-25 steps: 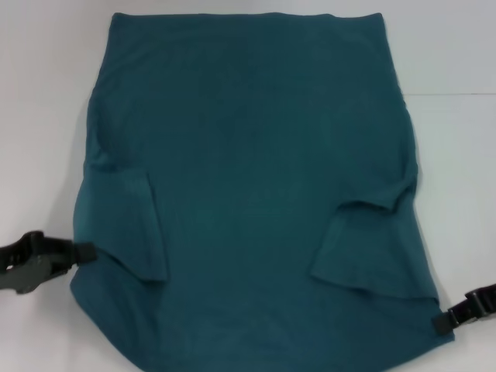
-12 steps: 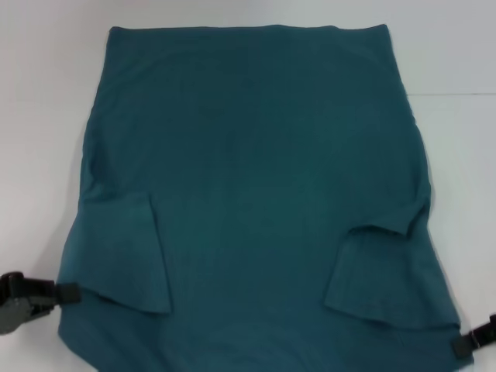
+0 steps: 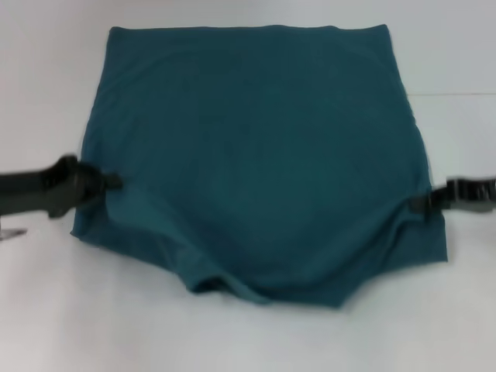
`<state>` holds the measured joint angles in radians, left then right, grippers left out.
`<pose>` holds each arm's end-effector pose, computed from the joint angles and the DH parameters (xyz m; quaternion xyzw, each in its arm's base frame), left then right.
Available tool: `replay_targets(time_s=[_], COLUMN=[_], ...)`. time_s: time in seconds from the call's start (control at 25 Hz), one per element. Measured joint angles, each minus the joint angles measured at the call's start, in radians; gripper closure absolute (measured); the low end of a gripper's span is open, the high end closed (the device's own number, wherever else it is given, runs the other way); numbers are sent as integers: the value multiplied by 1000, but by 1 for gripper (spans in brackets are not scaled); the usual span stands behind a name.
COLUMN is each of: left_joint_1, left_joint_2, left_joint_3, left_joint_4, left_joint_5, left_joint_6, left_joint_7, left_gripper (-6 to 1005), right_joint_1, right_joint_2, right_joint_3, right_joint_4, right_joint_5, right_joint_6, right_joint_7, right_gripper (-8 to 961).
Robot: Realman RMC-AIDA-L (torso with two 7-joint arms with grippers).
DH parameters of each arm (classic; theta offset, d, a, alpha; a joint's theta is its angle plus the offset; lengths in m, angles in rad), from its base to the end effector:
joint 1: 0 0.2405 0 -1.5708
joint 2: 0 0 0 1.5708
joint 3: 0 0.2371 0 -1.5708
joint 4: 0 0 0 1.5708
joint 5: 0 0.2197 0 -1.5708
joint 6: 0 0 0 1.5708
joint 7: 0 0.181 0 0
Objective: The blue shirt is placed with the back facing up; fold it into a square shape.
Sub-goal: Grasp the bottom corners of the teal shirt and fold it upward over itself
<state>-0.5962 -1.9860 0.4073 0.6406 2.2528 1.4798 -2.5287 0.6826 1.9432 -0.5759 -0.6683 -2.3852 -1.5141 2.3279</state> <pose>-0.2879 0.3746 0.0324 -0.6448 -0.7094 -0.2658 0.1012 0.2718 0.3826 0.0267 -0.7915 0.5884 0.1191 0.1148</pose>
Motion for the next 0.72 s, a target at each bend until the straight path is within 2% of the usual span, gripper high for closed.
replay_targets(time_s=[0.16, 0.28, 0.36, 0.52, 0.64, 0.72], left_joint_1=[-66, -114, -136, -168, -188, -198], left_joint_2=[-7, -20, -34, -62, -70, -70], left_joint_3=[-1, 25, 69, 211, 288, 305], left_joint_4=[-22, -52, -67, -75, -79, -89], left_joint_5=[-10, -7, -4, -2, -2, -1], left_joint_6=[-164, -319, -430, -654, -765, -809], left_joint_7=[-10, 8, 21, 28, 21, 16], left_gripper=[975, 975, 975, 976, 976, 976], right_joint_1=[16, 34, 45, 76, 101, 121], right_joint_2=[5, 20, 32, 46, 51, 53], right_joint_3=[-1, -6, -13, -75, -129, -156], right_joint_4=[8, 18, 32, 77, 104, 127], right_joint_5=[66, 78, 78, 77, 76, 75], right_joint_6=[137, 276, 370, 562, 665, 731], right_joint_7=[16, 14, 9, 5, 10, 13], right_gripper=[951, 950, 949, 947, 946, 945])
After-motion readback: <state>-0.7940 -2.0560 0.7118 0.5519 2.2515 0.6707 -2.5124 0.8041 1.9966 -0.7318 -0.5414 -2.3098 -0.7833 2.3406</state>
